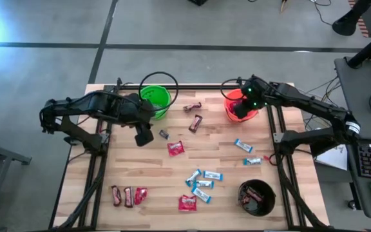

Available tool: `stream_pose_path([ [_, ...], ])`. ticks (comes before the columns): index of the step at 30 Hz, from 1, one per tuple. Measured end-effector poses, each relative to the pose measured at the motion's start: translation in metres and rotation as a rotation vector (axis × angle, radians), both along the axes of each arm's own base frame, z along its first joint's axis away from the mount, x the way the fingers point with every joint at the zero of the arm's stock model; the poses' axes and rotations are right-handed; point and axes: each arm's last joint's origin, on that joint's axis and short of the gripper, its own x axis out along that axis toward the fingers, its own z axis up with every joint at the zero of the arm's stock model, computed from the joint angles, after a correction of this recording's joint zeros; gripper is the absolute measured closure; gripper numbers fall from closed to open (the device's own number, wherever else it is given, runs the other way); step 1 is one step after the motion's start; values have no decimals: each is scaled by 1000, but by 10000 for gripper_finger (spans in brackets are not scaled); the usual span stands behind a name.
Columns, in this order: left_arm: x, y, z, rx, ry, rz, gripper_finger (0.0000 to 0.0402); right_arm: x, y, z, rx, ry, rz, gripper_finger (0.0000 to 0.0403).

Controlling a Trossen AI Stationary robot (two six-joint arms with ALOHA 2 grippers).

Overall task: Sort candy
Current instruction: Put the red candy into the orange bucket

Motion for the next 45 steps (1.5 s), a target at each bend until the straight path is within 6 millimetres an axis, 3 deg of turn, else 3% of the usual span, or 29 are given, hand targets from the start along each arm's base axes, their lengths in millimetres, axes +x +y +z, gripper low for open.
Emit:
stream_pose_path([
  [8,0,0,0,14,-2,9,269,1,-1,4,-31,10,42,382],
  [21,0,0,0,7,-6,21,269,1,-1,4,-41,20,67,289],
  [30,1,0,-5,11,15,22,269,-1,1,4,-31,44,85,278],
  [37,17,0,-19,61,87,41,269,2,8,31,-46,1,115,282],
  [45,48,-2,-43,73,155,41,269,9,21,64,-119,-78,211,276],
])
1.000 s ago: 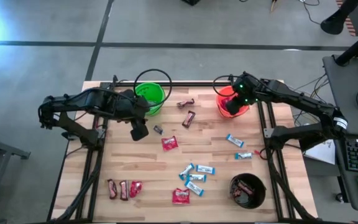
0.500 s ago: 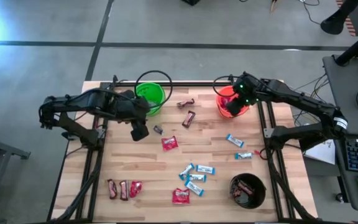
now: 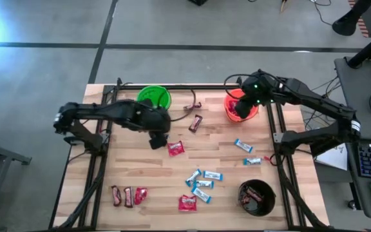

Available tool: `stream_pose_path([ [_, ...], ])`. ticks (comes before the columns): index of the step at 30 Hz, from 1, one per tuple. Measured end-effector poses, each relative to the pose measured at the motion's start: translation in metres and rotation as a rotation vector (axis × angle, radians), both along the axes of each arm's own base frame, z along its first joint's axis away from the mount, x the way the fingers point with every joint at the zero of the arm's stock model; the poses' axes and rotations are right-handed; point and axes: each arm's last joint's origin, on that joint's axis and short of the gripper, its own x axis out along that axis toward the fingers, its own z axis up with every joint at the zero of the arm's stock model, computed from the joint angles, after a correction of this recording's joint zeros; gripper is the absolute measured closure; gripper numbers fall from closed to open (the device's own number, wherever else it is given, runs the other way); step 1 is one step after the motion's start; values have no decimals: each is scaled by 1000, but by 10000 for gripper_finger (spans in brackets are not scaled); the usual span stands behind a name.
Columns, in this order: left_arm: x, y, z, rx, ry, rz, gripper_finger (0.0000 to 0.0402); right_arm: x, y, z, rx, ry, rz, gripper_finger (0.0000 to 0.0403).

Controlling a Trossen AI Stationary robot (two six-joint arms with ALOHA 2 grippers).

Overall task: Sort candy
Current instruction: Put the red candy into the orange bucket

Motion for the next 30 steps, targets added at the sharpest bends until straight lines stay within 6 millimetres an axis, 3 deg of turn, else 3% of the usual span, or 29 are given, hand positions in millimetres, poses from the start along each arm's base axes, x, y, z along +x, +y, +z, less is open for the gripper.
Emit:
stream_pose_path([
  [6,32,-3,-30,7,69,-7,269,1,4,11,-14,-27,20,275],
  [14,63,-5,-79,19,245,-10,269,-7,7,6,23,64,15,275],
  [24,77,-7,-109,25,240,-37,269,-12,10,3,61,126,5,275],
  [30,74,-7,-132,26,249,-42,269,-12,10,2,62,129,5,275],
])
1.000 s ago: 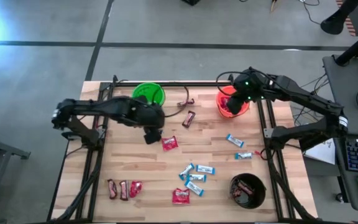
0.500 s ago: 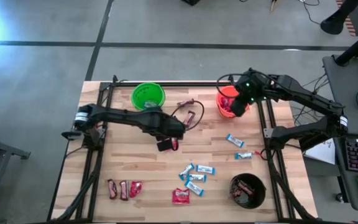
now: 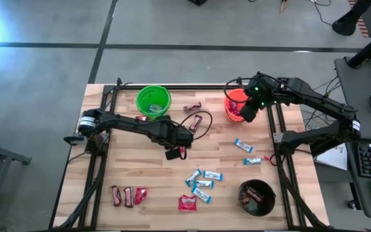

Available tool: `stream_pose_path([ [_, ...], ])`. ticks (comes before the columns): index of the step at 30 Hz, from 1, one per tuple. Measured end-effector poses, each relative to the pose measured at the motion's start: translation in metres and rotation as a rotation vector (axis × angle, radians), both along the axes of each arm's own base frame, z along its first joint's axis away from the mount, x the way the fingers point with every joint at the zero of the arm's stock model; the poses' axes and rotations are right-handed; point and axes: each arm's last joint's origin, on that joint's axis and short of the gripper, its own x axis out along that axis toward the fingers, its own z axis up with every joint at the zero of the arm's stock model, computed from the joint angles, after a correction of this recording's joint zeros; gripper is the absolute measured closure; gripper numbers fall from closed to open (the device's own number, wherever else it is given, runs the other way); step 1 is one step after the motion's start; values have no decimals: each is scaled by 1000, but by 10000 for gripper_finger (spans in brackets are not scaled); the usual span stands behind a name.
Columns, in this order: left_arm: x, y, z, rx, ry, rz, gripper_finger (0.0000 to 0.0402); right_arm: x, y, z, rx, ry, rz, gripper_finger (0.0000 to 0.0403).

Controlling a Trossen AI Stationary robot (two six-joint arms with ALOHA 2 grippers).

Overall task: Sort candy
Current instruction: Put the red candy into the orange bucket

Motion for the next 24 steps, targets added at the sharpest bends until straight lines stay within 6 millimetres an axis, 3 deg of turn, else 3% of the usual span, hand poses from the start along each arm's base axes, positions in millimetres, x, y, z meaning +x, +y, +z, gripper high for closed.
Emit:
stream_pose_path([
  [8,-9,-1,-29,-65,-102,-8,269,0,0,0,1,0,1,275],
  [16,-28,3,-22,-192,-391,-29,269,0,0,0,3,-2,2,275],
  [24,-50,13,-26,-310,-419,38,269,0,0,0,3,-3,2,275],
])
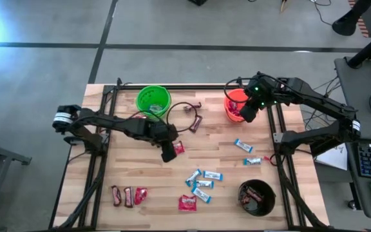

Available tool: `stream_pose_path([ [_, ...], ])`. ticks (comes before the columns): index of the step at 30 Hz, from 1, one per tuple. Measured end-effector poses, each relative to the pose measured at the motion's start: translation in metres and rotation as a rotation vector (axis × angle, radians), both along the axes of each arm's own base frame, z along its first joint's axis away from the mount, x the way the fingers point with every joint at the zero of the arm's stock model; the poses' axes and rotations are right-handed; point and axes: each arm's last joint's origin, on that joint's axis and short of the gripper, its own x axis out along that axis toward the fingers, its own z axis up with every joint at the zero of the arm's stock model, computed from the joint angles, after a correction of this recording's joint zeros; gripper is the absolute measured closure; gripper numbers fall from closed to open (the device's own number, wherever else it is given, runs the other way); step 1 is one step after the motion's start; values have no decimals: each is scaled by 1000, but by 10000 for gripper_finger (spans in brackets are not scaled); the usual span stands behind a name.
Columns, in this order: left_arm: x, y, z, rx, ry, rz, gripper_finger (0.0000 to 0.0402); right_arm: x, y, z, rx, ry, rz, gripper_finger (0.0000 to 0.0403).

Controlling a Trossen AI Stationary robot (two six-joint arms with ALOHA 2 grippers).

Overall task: Sort candy
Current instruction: Put the red candy into the orange bucket

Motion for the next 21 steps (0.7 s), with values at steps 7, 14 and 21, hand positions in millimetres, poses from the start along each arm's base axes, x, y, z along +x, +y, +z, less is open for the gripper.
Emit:
stream_pose_path([
  [7,5,2,-6,-25,17,-18,269,0,0,0,0,0,0,275],
  [14,9,2,8,-68,12,39,269,0,0,0,6,-4,-13,275],
  [21,23,2,40,-87,-97,64,269,0,0,0,5,-5,-13,275],
])
